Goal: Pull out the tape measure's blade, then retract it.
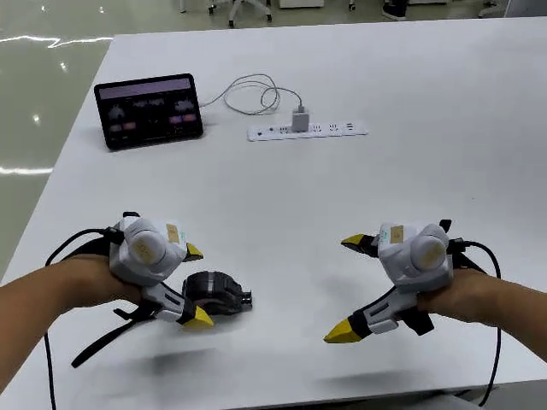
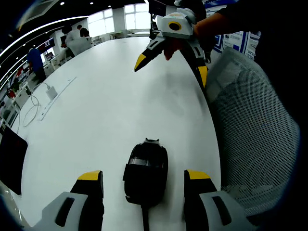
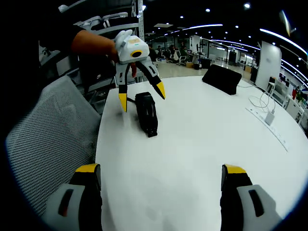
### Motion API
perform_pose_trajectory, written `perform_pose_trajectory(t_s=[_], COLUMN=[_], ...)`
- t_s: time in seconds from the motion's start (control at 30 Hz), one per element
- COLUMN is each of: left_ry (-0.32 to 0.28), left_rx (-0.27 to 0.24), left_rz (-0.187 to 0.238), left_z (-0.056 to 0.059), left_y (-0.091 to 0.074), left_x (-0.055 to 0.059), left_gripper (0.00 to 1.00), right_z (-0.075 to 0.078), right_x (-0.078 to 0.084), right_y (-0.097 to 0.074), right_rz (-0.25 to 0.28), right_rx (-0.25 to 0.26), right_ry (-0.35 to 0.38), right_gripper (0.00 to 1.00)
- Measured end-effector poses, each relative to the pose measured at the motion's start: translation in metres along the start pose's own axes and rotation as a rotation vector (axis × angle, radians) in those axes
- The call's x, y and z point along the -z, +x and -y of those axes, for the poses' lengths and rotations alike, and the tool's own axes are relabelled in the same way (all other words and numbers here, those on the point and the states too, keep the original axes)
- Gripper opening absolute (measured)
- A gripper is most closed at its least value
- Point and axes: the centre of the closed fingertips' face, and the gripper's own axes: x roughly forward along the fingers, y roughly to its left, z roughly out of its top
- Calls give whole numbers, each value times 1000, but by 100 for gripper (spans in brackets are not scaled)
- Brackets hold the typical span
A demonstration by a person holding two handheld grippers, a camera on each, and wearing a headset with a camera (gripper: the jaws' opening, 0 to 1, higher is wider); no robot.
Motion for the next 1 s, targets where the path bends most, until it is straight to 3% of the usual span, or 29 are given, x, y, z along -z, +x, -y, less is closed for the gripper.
perform_pose_trajectory(t_s=[0.37, 0.43, 0.47, 0.5, 0.6, 1.0], left_ry=[58, 55, 35, 46, 17, 67], left_rx=[31, 54, 94, 64, 79, 63], left_rz=[-72, -92, -101, -97, -98, -106], left_z=[-2, 1, 7, 1, 2, 5], left_y=[11, 13, 13, 13, 12, 13], left_x=[-2, 1, 3, 1, 2, 3], left_gripper=[40, 37, 34, 34, 34, 32], right_z=[-9, -12, -14, -15, -17, -24], right_x=[-20, -23, -26, -27, -32, -36], right_y=[38, 45, 48, 51, 61, 91], right_rz=[45, 46, 49, 48, 44, 18], right_rx=[-70, -83, -92, -96, -112, -166], right_ry=[-20, -29, -41, -42, -29, -59], right_gripper=[99, 97, 97, 97, 98, 75])
